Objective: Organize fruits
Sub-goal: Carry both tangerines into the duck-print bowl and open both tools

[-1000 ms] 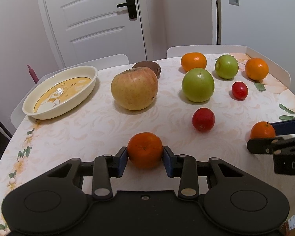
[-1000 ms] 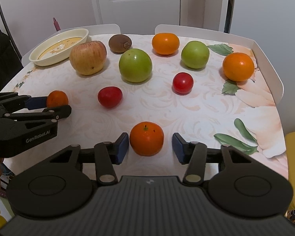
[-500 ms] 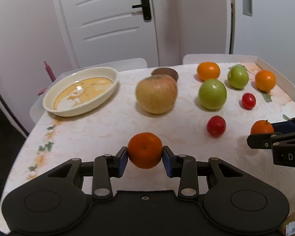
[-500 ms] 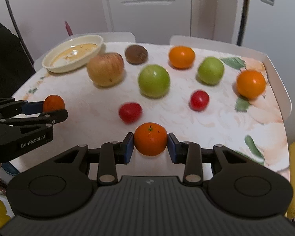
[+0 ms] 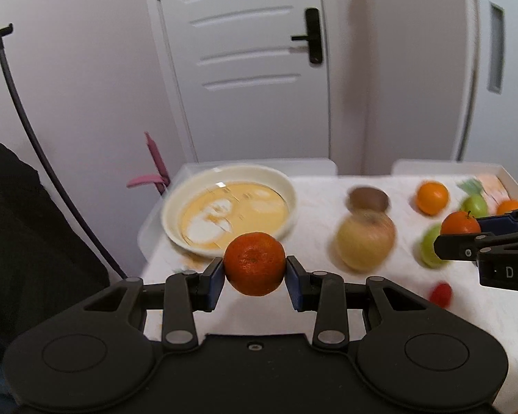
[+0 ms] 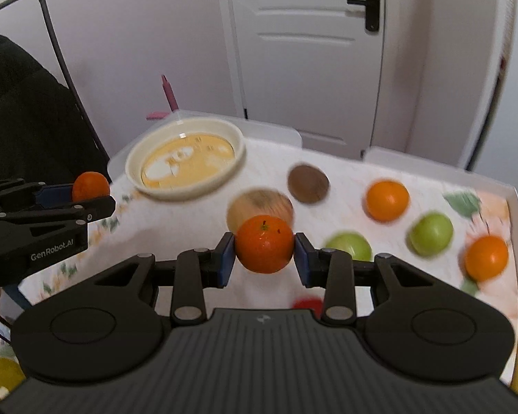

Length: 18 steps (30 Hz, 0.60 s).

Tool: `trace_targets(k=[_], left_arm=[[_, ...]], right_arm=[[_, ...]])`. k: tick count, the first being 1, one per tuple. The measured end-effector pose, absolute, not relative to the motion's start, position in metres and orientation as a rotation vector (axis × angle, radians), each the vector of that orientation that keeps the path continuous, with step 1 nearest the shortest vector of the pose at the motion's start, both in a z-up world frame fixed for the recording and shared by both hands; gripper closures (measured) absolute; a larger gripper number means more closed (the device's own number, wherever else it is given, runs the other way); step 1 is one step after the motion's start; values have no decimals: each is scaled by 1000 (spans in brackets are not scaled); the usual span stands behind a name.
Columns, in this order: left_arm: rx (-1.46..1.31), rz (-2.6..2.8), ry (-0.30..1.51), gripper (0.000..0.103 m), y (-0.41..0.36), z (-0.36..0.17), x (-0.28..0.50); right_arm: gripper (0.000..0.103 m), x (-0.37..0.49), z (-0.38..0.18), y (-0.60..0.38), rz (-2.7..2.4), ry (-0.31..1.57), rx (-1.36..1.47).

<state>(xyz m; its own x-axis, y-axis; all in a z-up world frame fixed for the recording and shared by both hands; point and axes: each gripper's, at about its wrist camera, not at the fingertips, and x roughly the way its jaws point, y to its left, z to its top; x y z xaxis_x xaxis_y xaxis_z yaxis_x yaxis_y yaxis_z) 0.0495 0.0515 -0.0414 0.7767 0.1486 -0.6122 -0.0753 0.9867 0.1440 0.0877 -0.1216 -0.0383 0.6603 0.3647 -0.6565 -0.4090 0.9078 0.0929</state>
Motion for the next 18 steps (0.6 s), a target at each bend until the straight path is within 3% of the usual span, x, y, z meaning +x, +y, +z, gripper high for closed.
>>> trace_targets(k=[8,18], left_arm=[[109,124,657,62,96,-22,100],[150,53,692,62,138,-36,180]], right_arm=[[52,138,-22,-72,452,726,-56],[52,209,-29,-20,402,735,-40]])
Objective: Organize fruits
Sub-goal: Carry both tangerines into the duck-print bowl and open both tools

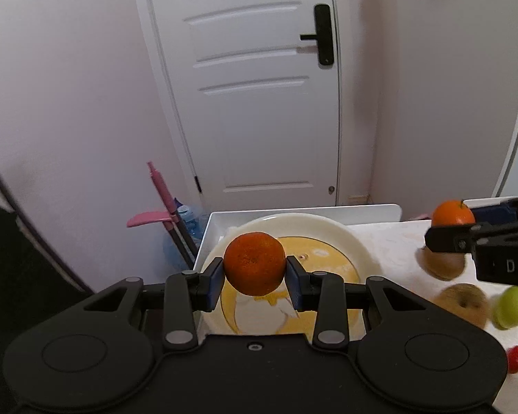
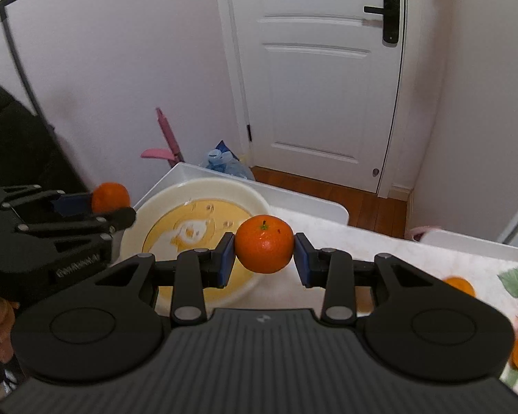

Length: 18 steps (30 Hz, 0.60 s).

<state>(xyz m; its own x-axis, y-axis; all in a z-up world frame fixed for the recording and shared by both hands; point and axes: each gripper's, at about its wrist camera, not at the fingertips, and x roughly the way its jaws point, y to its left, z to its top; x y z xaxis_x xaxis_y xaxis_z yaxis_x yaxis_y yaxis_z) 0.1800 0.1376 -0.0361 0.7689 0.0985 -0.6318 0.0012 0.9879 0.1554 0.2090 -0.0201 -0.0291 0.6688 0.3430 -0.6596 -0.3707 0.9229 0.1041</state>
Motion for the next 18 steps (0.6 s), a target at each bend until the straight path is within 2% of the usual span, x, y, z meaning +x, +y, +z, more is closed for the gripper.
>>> trace_targets(k=[10,18], left_arm=[[214,-39,755,61,153,-86,255],[241,-101,815,61,155,-114,284]], right_arm=[[52,262,-58,5,329,797,-22],[52,282,-73,9,294,847,-5]])
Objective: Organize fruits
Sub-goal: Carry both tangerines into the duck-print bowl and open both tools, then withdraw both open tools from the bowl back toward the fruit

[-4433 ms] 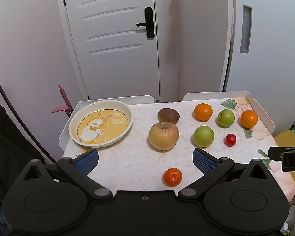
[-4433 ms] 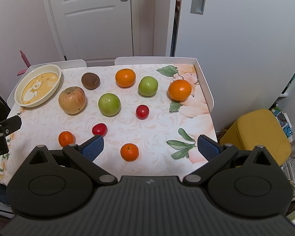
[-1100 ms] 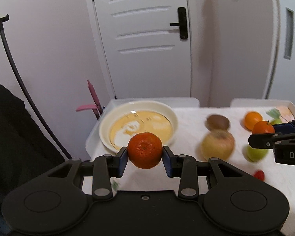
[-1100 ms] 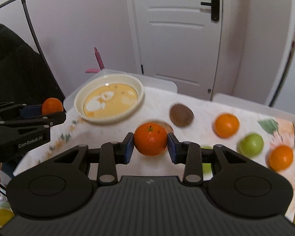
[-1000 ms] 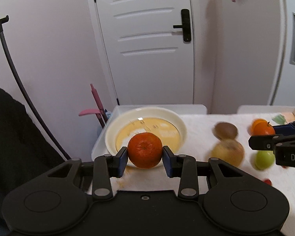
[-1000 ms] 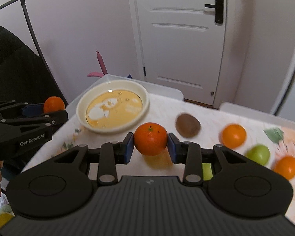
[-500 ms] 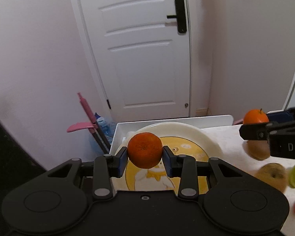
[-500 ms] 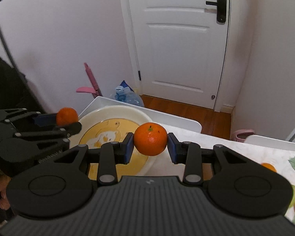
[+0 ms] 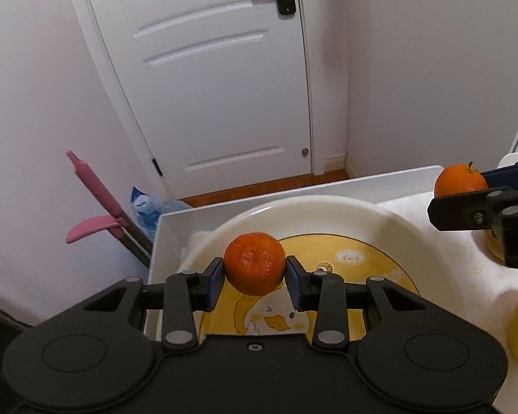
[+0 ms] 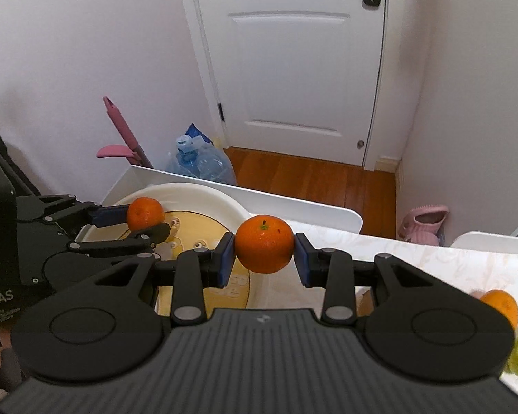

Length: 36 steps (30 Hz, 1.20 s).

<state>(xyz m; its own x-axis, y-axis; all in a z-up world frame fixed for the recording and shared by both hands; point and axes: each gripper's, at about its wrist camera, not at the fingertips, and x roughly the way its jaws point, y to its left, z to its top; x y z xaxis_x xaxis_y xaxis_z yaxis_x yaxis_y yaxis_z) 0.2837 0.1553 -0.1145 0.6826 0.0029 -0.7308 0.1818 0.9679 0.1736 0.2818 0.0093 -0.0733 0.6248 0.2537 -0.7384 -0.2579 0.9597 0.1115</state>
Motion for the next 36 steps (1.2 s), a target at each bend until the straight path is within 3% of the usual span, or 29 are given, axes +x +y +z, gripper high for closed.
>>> trace_targets(k=[2,4,5,6,32,33,35,36], left_arm=[[242,-108,821,59,155,-117,284],[258,-106,807,32,155,-115,281],[261,-106,795,12,158,-114,282],[264,-107,779,6,160,-112,280],[145,9,811,2,201,-90,215],[146,9,811,2,201,-90,215],[144,6,808,2,203,-90,215],[142,3,807,2,203,-90,215]], right_arm=[[52,285,-74,10,287,854,-1],[52,287,-73,9,285,857,3],[52,288,-72,8,286,857,6],[52,289,-71,9,288,858,8],[51,304,-107,63,489,874,-115],[49,303,-106,64,489,863,-117],[18,301,-102,63,491,845,-112],[7,300,-100,62,480,830,-106]])
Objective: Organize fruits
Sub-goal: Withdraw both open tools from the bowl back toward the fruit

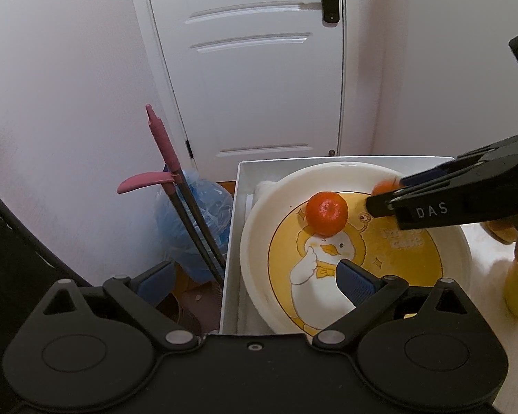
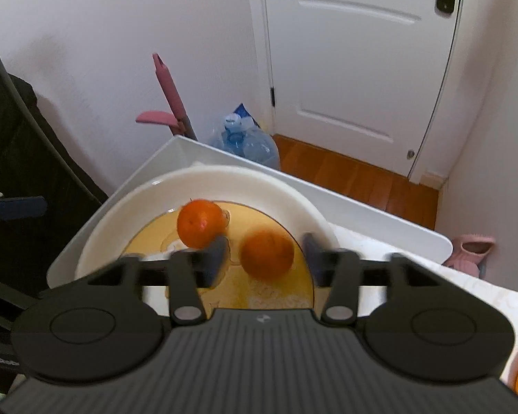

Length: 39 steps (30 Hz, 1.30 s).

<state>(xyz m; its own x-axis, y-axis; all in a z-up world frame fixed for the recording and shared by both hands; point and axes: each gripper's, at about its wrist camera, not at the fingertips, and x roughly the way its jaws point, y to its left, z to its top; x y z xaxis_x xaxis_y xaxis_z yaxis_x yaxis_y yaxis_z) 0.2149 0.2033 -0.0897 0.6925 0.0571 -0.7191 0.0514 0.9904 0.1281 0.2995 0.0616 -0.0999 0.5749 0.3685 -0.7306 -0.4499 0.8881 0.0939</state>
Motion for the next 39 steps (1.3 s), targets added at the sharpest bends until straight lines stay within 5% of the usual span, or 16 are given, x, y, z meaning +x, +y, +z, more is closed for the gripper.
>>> trace_targets(k=[1,39], left_arm=[[141,2,805,2,203,-90,215],[97,22,598,2,142,-5,102]], right_arm=[[0,296,-97,60,466,808,-99],[0,147,7,-53,309,692,-33]])
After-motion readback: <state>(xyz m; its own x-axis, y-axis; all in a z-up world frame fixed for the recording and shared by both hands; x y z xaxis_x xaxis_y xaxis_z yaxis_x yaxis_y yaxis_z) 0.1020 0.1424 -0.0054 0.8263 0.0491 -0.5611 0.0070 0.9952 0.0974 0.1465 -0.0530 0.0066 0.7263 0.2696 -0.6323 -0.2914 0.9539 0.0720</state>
